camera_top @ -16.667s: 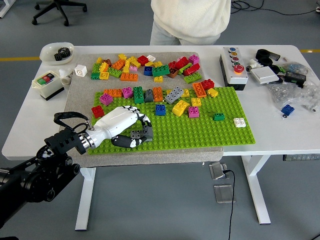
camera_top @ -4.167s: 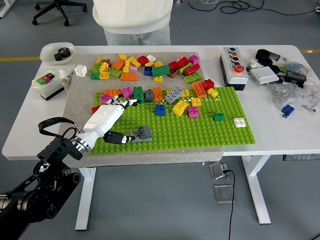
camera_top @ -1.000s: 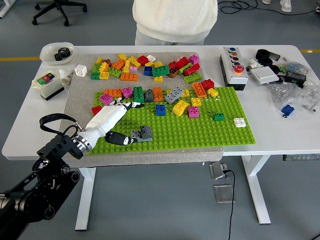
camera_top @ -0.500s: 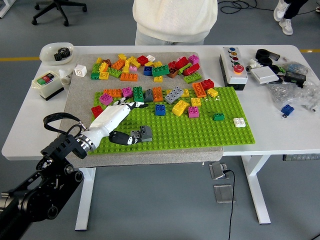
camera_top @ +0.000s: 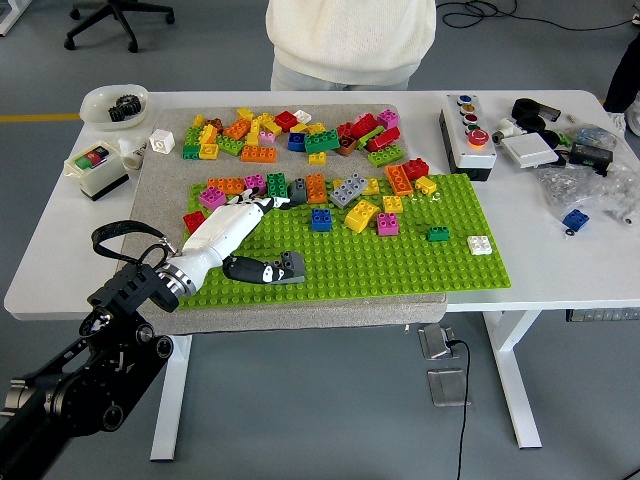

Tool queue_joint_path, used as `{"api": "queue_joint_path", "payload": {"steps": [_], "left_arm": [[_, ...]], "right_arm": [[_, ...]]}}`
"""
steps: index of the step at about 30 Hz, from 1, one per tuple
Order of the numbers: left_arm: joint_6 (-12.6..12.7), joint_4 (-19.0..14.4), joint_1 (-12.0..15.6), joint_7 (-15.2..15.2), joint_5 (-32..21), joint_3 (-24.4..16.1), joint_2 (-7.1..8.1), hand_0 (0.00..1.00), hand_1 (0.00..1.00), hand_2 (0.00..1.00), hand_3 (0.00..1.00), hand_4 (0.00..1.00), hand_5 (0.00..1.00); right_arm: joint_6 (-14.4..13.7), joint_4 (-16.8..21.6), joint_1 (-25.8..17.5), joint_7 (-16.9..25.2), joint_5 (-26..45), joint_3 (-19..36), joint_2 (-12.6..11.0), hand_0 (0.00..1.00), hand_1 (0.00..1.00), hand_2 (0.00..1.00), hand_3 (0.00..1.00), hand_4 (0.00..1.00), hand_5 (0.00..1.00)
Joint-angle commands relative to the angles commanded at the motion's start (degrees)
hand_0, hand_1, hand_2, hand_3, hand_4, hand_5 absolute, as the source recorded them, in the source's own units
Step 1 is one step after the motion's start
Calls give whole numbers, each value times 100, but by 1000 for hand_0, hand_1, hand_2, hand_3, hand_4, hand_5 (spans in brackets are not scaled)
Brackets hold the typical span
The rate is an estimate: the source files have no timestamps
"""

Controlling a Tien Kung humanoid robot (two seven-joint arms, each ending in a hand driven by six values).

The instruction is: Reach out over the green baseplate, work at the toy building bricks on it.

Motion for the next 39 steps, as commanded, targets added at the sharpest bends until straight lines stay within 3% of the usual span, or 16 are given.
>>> {"api": "queue_joint_path", "payload": {"steps": [39], "left_arm": [[170,244,-31,-34,2,31,-18,998,848,843,848,998,184]], "right_arm": [[-2,0,17,6,50,-39,-2,737,615,632,536,761,497]]}}
